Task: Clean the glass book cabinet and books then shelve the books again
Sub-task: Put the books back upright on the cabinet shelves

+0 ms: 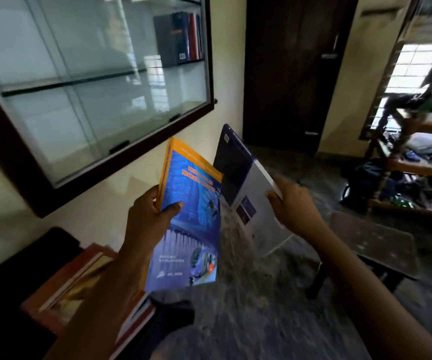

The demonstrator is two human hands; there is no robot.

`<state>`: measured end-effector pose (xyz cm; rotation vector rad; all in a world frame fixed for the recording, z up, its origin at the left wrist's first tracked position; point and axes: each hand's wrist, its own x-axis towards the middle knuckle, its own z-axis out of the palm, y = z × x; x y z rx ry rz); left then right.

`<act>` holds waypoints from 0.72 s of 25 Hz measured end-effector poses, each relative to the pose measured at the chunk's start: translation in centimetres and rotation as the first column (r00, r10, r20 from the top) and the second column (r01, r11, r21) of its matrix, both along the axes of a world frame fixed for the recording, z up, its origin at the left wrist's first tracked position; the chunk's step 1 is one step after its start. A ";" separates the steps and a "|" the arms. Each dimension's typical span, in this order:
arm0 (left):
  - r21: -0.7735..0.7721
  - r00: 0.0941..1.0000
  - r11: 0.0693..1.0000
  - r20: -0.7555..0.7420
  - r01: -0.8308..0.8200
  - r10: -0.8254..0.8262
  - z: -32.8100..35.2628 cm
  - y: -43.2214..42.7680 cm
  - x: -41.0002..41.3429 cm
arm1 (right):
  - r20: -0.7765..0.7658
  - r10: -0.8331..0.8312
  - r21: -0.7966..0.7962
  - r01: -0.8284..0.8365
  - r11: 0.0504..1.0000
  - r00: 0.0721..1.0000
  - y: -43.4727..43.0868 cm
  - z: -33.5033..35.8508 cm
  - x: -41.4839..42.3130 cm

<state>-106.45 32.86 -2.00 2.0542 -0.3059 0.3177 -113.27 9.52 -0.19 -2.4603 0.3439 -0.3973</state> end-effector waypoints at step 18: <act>-0.203 0.909 0.929 0.224 -0.310 0.352 6.2 -25.9 36.5 | 0.290 0.080 0.257 -0.158 0.953 0.954 -28.4 5.9 40.2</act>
